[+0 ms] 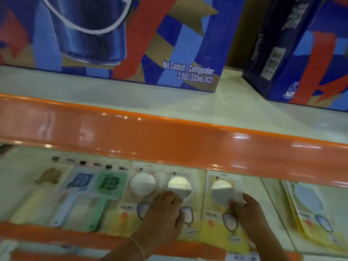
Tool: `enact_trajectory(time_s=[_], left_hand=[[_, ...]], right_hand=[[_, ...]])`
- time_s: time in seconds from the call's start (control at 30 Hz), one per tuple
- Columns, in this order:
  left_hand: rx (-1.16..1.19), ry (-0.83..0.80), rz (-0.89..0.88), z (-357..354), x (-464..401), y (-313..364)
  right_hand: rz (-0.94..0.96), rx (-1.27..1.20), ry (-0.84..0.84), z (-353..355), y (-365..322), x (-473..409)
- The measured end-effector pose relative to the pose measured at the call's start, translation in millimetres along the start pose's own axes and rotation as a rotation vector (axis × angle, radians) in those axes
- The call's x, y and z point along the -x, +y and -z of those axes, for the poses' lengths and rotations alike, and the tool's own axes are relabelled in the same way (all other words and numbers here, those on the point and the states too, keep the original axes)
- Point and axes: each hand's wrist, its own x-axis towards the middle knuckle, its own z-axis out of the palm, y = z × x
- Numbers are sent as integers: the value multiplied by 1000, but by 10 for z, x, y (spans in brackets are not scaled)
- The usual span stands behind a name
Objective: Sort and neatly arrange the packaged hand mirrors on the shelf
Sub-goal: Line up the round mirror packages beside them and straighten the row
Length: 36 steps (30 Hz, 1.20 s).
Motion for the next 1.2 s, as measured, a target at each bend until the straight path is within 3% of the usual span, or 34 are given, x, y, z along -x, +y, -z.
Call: enact_trajectory(time_s=[0.1,0.2,0.3,0.37,0.53,0.7,1.2], left_hand=[[-110,-77,-1,-120,39,-16],[-205,-128,17,-204,64,53],[-165,-107,36,-264,84,130],[-156,-68,21,-330,89,193],[-195,-104,21,-403,12,450],[-128,-2,1,-487,21,542],[-136,-106,28,-465,4,564]], right_hand=[[-25,140,-9,-96,1,-151],[23,431,31,-182,28,-180],[103,632,123,-267,39,-67],[154,645,136,-342,17,24],[254,746,-15,-522,91,105],[329,786,-40,-476,131,80],[398,738,-75,-535,286,73]])
